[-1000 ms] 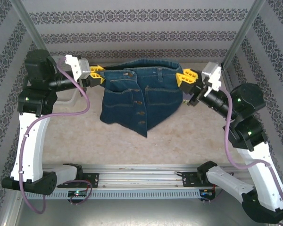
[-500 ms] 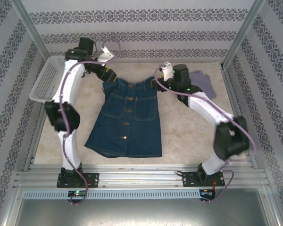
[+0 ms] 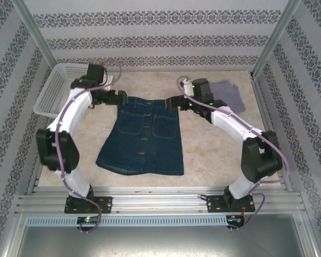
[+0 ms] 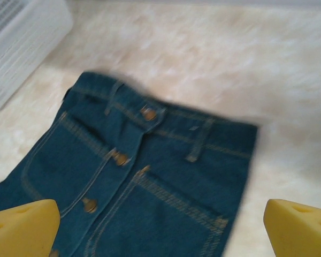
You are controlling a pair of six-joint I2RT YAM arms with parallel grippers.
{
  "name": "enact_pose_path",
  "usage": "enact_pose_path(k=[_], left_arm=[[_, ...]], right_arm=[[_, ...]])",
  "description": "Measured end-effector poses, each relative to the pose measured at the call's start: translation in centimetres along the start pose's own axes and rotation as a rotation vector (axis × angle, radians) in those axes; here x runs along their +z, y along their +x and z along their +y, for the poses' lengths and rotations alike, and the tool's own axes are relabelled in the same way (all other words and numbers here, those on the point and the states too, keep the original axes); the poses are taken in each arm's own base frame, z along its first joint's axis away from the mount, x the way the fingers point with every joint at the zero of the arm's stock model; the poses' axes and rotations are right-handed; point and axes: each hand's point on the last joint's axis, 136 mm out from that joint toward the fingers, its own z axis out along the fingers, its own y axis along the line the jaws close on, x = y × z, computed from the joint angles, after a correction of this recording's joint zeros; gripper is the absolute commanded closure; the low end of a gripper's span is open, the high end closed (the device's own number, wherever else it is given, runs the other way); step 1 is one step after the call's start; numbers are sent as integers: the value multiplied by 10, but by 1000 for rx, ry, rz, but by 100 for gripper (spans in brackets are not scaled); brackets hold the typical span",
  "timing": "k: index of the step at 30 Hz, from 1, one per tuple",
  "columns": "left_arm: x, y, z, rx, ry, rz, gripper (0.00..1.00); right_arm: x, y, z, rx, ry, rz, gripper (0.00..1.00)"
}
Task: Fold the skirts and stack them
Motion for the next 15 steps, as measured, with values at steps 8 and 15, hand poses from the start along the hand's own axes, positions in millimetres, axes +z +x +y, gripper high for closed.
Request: enact_pose_path(k=[8, 15], left_arm=[[31, 129, -20, -292, 26, 124, 0], [51, 202, -8, -502, 10, 247, 0]], right_arm=[[96, 30, 16, 115, -89, 191, 2], [137, 30, -22, 195, 2, 240, 2]])
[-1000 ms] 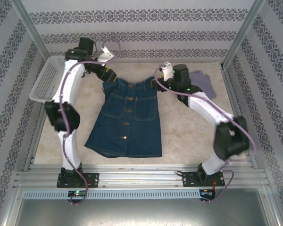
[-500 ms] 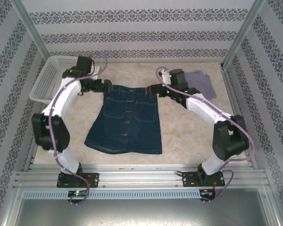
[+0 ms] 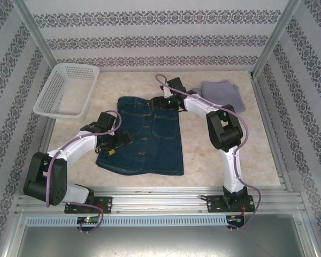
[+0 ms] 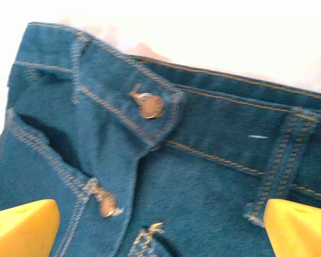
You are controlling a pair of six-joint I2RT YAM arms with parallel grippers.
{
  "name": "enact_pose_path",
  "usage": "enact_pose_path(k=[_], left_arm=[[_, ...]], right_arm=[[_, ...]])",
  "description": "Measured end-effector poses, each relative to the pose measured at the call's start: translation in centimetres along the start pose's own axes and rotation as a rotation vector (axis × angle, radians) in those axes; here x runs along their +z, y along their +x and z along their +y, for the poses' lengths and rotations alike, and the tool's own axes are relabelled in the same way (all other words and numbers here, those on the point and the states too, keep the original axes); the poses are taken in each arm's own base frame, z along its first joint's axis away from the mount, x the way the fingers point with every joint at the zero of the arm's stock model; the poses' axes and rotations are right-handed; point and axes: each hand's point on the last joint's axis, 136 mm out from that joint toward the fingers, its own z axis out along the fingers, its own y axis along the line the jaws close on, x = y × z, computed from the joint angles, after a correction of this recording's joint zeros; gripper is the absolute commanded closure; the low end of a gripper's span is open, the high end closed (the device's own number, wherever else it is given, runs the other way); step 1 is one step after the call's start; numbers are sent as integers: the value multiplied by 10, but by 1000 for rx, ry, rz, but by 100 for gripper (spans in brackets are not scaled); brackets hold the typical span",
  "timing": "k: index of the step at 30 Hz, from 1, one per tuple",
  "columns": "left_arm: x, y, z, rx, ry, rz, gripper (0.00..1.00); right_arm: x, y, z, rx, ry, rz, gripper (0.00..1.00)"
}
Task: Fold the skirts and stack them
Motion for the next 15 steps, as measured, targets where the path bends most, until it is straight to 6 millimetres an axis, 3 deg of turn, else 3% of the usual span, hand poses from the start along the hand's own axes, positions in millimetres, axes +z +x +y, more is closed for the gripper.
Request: enact_pose_path(k=[3, 7, 11, 15], left_arm=[[5, 8, 26, -44, -86, -14, 0], [0, 16, 55, -72, -158, -65, 0], [8, 6, 62, -113, -195, -46, 0], [14, -29, 50, -72, -241, -69, 0]], right_arm=[[-5, 11, -26, 61, 86, 19, 2], [-27, 50, -59, 168, 140, 47, 2], [-53, 85, -62, 261, 152, 46, 2], [-67, 120, -40, 329, 145, 17, 2]])
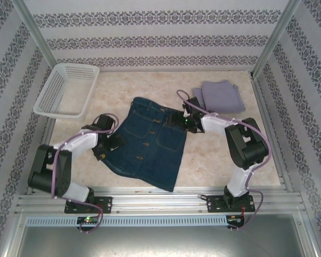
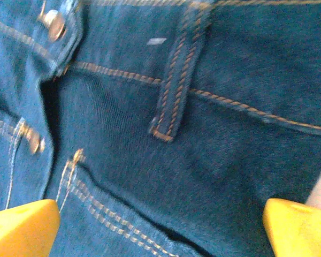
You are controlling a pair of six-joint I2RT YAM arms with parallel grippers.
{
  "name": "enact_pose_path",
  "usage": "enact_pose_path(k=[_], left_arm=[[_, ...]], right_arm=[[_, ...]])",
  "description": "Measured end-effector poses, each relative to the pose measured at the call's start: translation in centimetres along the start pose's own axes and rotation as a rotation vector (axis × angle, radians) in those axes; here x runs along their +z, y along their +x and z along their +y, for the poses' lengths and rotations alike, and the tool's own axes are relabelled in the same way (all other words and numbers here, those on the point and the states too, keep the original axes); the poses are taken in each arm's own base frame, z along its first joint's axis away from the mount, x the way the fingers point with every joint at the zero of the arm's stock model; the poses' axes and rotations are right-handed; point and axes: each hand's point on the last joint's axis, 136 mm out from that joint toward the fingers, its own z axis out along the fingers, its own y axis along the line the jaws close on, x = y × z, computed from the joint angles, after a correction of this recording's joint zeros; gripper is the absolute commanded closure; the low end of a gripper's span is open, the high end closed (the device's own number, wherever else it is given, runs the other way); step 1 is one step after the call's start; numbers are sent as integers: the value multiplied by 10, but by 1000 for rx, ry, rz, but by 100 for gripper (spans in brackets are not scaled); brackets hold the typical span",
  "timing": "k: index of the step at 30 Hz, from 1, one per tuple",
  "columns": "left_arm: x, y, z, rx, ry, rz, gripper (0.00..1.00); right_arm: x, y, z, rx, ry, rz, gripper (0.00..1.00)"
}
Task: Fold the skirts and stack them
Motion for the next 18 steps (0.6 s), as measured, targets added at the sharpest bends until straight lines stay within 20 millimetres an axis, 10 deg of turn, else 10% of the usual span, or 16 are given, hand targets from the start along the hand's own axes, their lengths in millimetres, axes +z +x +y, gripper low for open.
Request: enact_pose_path(k=[7, 13, 18], left_arm=[[21, -130, -54, 38, 23, -144, 0], [34, -232, -115, 119, 91, -259, 0], [21, -250, -138, 195, 136, -276, 0]], right_arm=[[-14, 62, 58, -67, -35, 17, 2], [-71, 2, 72, -101, -48, -193, 2], [-78, -58, 81, -116, -123, -238, 2]])
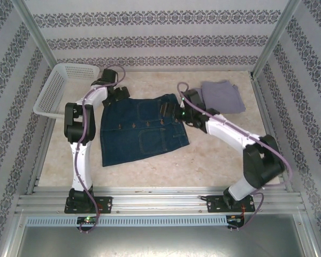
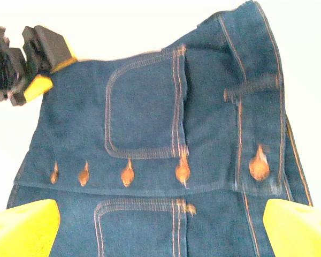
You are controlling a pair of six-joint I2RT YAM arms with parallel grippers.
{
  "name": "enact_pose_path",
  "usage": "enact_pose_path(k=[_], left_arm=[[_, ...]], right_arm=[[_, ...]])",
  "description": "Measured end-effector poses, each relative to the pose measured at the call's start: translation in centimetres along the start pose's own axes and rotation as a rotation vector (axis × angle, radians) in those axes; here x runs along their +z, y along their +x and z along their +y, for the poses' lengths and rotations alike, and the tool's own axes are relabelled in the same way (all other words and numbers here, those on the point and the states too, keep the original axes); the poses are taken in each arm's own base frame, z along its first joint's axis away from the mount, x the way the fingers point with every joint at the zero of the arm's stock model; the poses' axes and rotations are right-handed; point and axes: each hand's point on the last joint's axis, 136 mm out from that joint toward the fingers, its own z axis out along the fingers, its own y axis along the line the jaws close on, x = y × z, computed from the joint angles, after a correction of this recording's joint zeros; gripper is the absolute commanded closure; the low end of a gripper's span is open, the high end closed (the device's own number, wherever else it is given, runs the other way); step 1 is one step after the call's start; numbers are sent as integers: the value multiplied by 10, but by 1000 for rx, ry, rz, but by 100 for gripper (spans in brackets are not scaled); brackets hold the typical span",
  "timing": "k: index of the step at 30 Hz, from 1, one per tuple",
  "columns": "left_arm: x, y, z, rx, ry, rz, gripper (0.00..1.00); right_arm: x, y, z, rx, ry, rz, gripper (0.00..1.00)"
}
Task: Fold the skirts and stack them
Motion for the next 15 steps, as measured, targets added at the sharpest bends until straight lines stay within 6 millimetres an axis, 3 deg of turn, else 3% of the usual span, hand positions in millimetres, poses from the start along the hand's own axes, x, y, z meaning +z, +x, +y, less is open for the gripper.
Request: enact_pose_path(k=[3, 7, 9, 12, 15], left_arm=[[-31, 3, -6, 12, 37, -7, 0], [-79, 13, -22, 10, 153, -16, 0], [-88, 8, -36, 7, 223, -29, 0], [-77, 5, -48, -10, 287, -17, 0], [-46, 7, -50, -40, 295, 19, 0]], right_arm=[[32, -30, 3, -31, -28, 10, 2], [80, -54, 2, -67, -21, 29, 2], [102, -63, 3, -66, -38, 41, 2], [132, -74, 0, -56, -59, 52, 2], [153, -76, -6, -45, -59, 66, 2]])
